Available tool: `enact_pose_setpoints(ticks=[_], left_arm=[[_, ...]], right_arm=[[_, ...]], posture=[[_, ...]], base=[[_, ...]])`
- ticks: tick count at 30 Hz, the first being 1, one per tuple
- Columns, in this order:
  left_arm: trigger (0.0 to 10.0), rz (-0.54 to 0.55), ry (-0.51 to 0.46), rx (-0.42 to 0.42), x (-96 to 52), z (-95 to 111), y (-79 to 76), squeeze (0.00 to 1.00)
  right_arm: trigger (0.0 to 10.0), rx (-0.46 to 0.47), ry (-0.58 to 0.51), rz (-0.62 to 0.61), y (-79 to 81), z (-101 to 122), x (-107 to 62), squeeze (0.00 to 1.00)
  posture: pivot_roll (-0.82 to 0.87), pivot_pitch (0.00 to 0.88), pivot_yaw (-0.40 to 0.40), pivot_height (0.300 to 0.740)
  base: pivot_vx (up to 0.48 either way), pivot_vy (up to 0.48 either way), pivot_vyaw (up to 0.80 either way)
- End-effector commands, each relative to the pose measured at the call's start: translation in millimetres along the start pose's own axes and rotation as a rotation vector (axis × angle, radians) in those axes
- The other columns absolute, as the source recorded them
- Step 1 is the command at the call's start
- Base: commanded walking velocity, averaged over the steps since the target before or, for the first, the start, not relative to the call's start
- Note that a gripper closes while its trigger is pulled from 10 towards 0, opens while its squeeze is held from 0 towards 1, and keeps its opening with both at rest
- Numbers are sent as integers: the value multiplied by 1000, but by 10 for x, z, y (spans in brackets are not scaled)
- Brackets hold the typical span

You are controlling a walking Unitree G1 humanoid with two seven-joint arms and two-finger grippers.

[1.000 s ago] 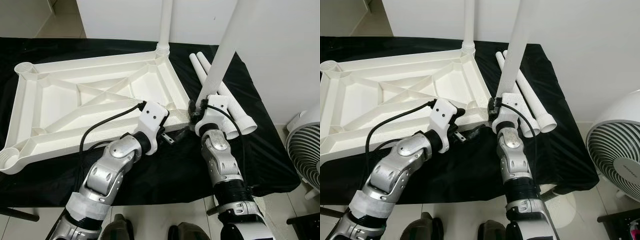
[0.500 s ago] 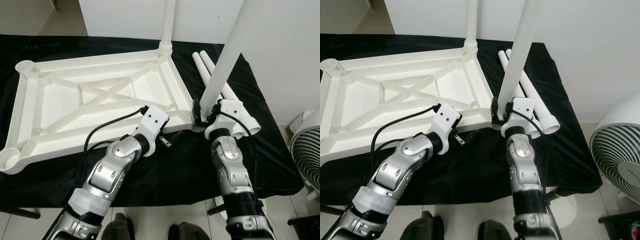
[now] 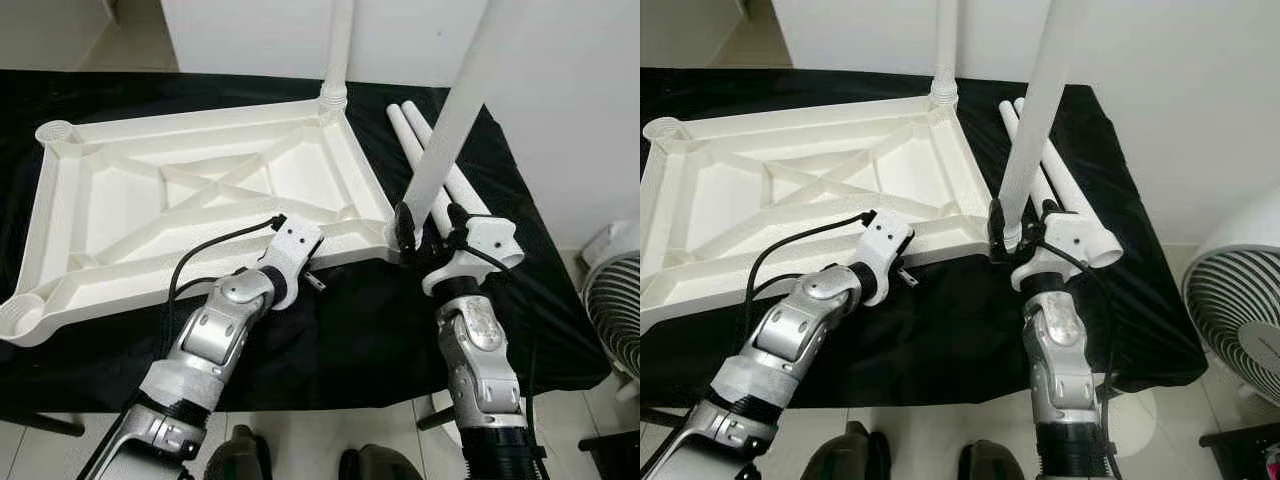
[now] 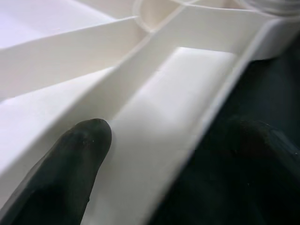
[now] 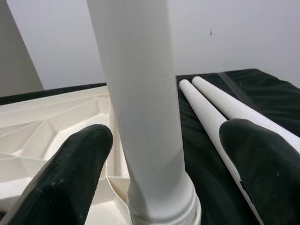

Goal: Building children table

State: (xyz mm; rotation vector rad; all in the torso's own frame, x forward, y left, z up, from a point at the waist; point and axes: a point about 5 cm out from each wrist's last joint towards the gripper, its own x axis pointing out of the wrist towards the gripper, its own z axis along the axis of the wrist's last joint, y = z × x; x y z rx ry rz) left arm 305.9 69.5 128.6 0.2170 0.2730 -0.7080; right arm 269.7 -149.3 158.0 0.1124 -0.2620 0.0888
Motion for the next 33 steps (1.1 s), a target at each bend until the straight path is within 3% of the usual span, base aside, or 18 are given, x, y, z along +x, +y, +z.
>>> enact_pose_setpoints(ticks=[1,2,3,4,5,6,7,8,19,31,32,33], left_arm=[[10000,241,74,-26,-8,-148,134,0],[7255,266,90,-37,-8,-174,170,0],[7255,266,90,-37,-8,-174,170,0],[3686,295,106,-45,-13,-206,214,0],[3686,295,106,-45,-13,-206,214,0],[1451,311,127,-45,-18,-241,240,0],[1451,311,127,-45,-18,-241,240,0],[0,312,129,-45,-18,-248,242,0],[0,327,135,-33,-1,-261,255,0],[0,373,32,-48,157,-21,365,0],[4549,381,14,-52,188,28,388,0],[4549,383,-3,-42,229,83,400,0]], right_arm=[[10000,0,9,-9,-36,12,-33,0],[10000,-2,12,-11,-48,19,-48,0],[10000,-2,12,-11,-48,19,-48,0],[10000,-4,14,-15,-61,32,-66,0],[10000,-4,14,-15,-61,32,-66,0],[10000,-13,14,-16,-64,42,-74,0],[10000,-13,14,-16,-64,42,-74,0],[10000,-11,14,-17,-65,46,-78,0],[10000,-18,21,-20,-79,63,-66,0],[10000,-15,11,-28,-42,104,12,0],[10000,-13,8,-28,-29,111,33,0],[10000,-12,6,-28,-15,115,52,0]], posture=[[-68,75,12,740],[-73,77,14,740],[-73,77,14,740],[-76,78,15,740],[-76,78,15,740],[-79,76,16,740],[-79,76,16,740],[-78,75,15,740],[-82,75,9,740],[-88,79,-9,740],[-92,81,-8,740],[-95,83,-6,740]], base=[[0,0,0],[0,0,0],[0,0,0],[0,0,0],[0,0,0],[0,0,0],[0,0,0],[0,0,0],[0,0,0],[0,0,0],[0,0,0],[0,0,0]])
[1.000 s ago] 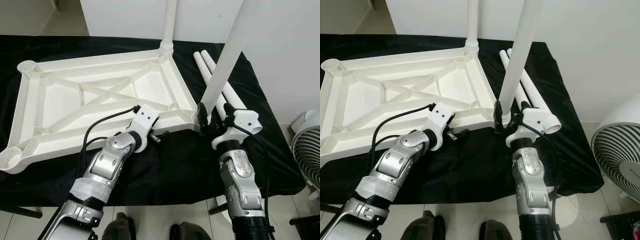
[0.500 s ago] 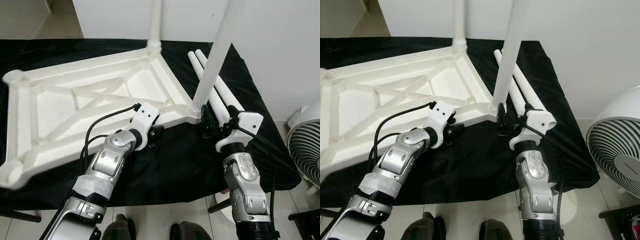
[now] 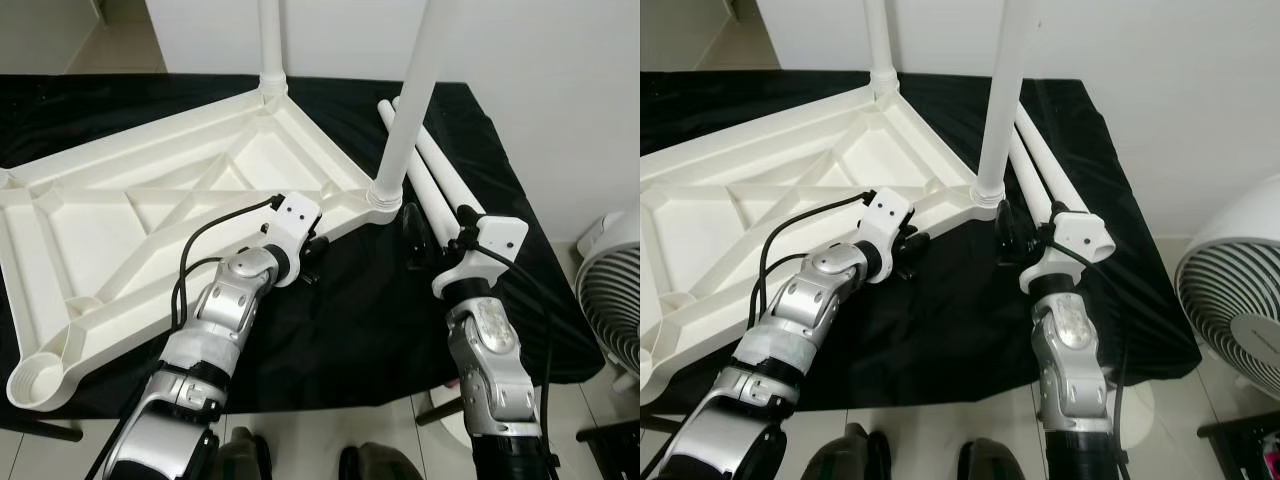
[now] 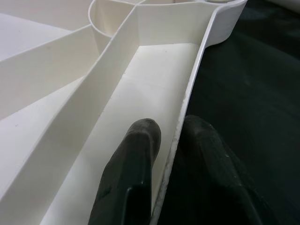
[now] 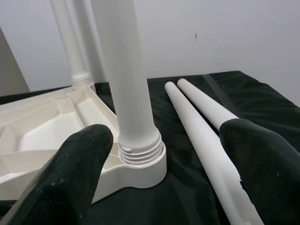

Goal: Building children table

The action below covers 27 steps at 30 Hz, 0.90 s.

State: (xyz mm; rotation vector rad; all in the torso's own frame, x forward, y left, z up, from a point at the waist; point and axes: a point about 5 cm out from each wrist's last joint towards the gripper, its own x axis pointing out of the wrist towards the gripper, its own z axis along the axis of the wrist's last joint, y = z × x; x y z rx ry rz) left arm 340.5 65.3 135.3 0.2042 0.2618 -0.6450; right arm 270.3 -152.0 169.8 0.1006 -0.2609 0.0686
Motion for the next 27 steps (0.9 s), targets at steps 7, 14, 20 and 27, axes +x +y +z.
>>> enact_pose_setpoints(ticks=[7,14,20,27], left_arm=[[10000,249,-82,-22,94,143,88,1000],[10000,72,-206,13,32,285,-94,1000],[10000,-11,-294,40,-137,390,-118,0],[10000,-16,-271,143,-380,291,-41,0]], right_arm=[[10000,-1,10,-8,19,-12,21,0],[10000,-3,20,-9,21,-32,18,0],[10000,-2,31,8,50,-63,17,0],[10000,-4,64,34,61,-126,2,0]], posture=[[-95,89,5,740],[-83,86,11,740],[-73,82,11,740],[-58,78,9,740]], base=[[0,0,0],[0,0,0],[0,0,0],[0,0,0]])
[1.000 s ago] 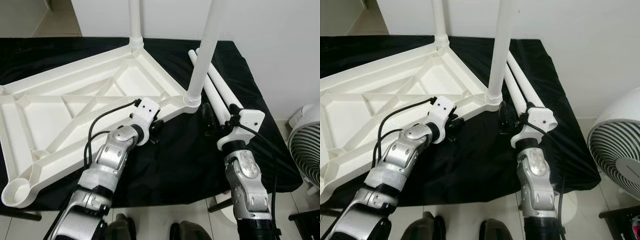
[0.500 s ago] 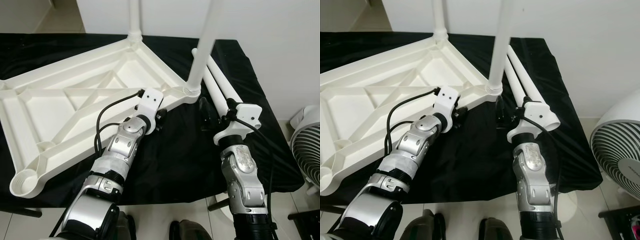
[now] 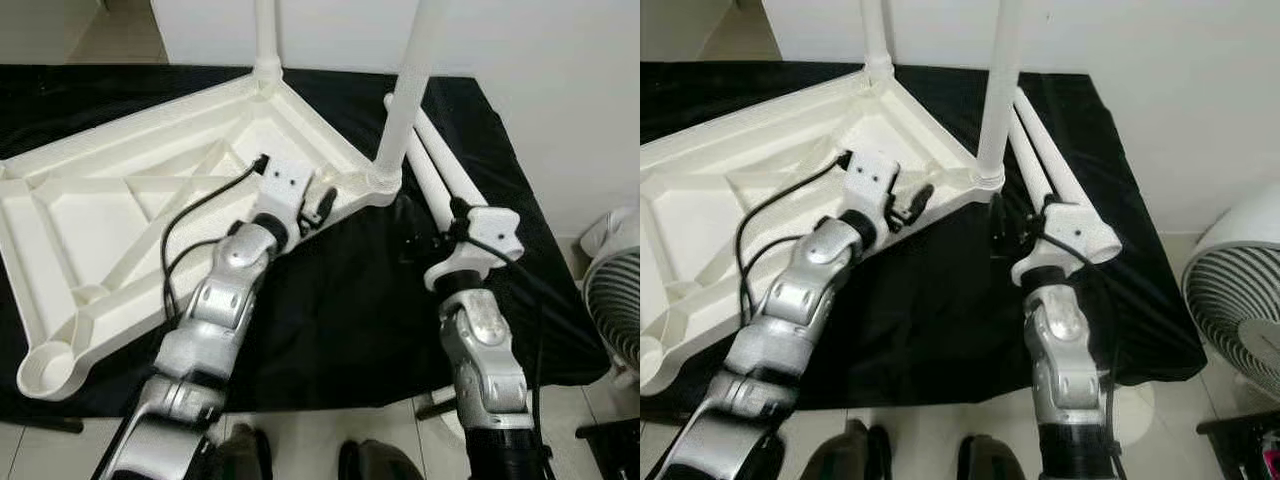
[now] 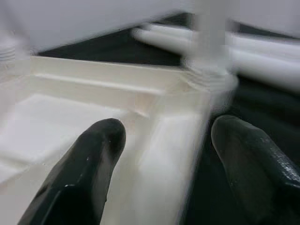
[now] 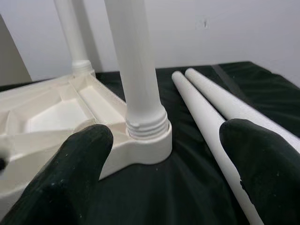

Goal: Building children table

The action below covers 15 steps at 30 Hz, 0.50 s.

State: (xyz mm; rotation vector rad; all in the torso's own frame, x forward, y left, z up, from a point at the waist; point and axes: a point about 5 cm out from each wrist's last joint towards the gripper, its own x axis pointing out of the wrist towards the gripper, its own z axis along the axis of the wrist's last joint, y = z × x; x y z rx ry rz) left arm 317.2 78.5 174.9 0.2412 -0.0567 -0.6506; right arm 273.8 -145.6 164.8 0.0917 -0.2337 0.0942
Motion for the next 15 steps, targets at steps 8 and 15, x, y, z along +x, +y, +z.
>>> enact_pose_setpoints(ticks=[8,15], left_arm=[[10000,44,177,130,-318,-119,287,0],[10000,178,284,185,-507,-189,631,0]], right_arm=[[10000,26,79,91,128,-146,-23,0],[10000,28,86,120,171,-159,-7,0]], posture=[[-37,70,1,740],[-34,74,-5,740]], base=[[0,0,0],[0,0,0]])
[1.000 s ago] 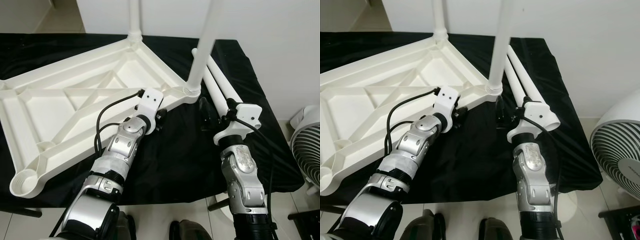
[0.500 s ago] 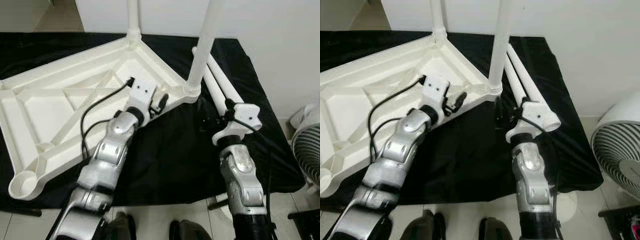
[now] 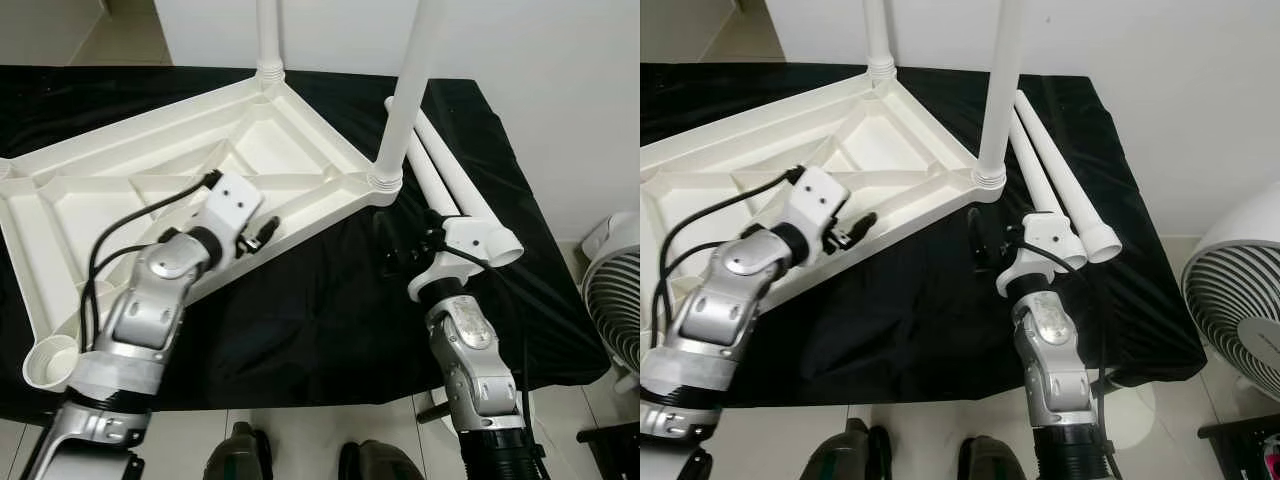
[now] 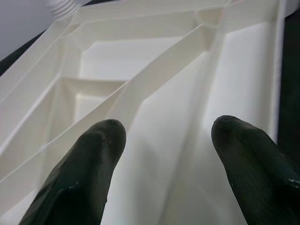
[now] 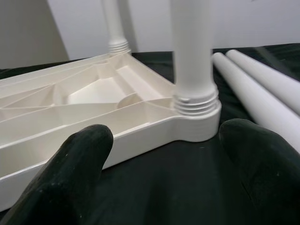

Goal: Building children table

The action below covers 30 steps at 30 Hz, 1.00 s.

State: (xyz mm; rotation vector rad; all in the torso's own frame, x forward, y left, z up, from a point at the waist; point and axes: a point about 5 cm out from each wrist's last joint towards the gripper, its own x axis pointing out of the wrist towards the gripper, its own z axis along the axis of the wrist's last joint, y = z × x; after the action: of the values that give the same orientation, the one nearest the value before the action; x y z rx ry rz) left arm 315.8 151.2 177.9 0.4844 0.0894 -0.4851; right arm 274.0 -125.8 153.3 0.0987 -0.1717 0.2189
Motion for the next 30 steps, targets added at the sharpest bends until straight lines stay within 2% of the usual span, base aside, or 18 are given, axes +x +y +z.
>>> enact_pose_setpoints(ticks=[1,4,8,10,19,26,30], left_arm=[[10000,43,57,0,-26,-93,62,0],[10000,67,156,19,-91,-230,194,0],[10000,20,173,39,-119,-274,177,0],[10000,-41,171,-15,-154,-287,143,0],[10000,-108,157,-108,-202,-306,181,0],[10000,-94,216,-91,-199,-411,206,0],[10000,-52,284,-90,-167,-515,225,0]], right_arm=[[10000,4,19,0,-17,-26,1,0],[10000,1,20,-6,-46,-23,2,0],[10000,1,21,-11,-55,-23,-3,0],[10000,4,22,-18,-62,-24,-11,0],[10000,1,24,-24,-59,-31,-15,0],[10000,0,24,-25,-68,-26,-6,0],[10000,2,24,-22,-63,-26,2,0]], posture=[[-34,74,-5,740],[-36,78,-4,740],[-37,82,0,740],[-38,86,4,740],[-38,92,11,740],[-39,92,11,740],[-39,90,12,740]], base=[[0,0,0],[0,0,0],[0,0,0],[0,0,0],[0,0,0],[0,0,0],[0,0,0]])
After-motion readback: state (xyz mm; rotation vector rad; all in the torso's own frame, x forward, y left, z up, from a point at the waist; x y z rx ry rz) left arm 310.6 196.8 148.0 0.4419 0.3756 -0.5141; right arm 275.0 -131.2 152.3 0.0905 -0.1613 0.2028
